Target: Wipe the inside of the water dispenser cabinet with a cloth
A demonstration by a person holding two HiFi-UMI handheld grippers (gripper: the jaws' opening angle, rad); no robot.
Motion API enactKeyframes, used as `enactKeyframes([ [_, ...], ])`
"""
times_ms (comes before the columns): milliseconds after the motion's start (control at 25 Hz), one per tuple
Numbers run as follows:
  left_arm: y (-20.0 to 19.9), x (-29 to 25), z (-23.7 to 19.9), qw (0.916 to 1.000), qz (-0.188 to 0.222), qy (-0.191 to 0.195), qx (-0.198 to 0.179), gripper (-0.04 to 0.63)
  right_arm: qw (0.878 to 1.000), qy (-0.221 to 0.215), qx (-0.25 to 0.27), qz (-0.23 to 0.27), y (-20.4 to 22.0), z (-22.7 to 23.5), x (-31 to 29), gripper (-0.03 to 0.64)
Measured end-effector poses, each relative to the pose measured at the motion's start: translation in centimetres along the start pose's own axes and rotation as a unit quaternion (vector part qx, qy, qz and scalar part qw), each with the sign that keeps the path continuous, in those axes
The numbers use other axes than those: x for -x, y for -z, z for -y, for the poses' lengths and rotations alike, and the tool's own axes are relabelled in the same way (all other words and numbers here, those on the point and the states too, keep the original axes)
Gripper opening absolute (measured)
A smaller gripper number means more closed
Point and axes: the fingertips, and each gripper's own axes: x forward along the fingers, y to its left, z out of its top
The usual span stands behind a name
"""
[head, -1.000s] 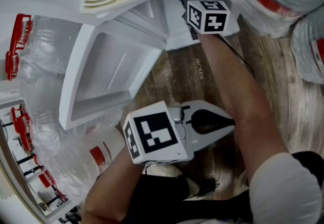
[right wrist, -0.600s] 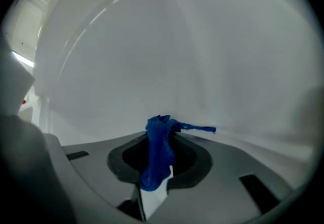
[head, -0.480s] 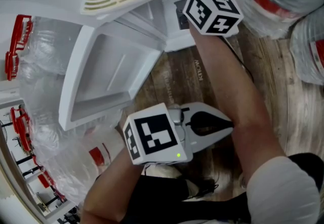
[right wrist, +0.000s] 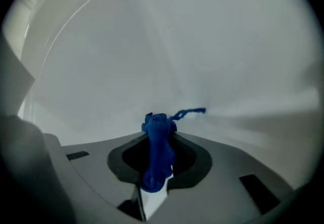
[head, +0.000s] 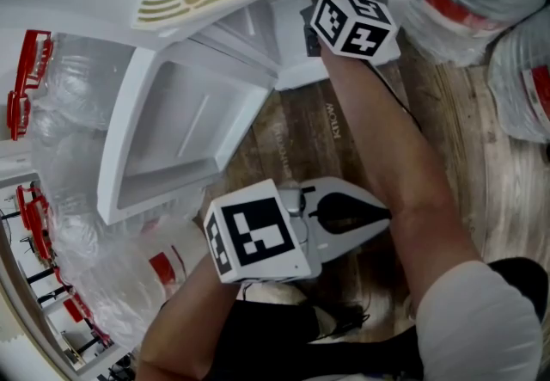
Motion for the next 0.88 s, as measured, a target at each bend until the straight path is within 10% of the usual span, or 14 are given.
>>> enactKeyframes([
  [400, 0.3, 0.3, 0.0, 1.0000, -0.001, -0.001, 0.002, 0.003, 0.994, 0.073, -0.024, -0.078, 5.3, 4.4, 1.2, 0.064],
  [880, 0.2, 0.4, 0.0, 1.0000, -0.001, 0.000, 0.004, 0.003, 0.981, 0.012, -0.176, 0.080, -4.3, 0.3, 0.6, 0.066],
])
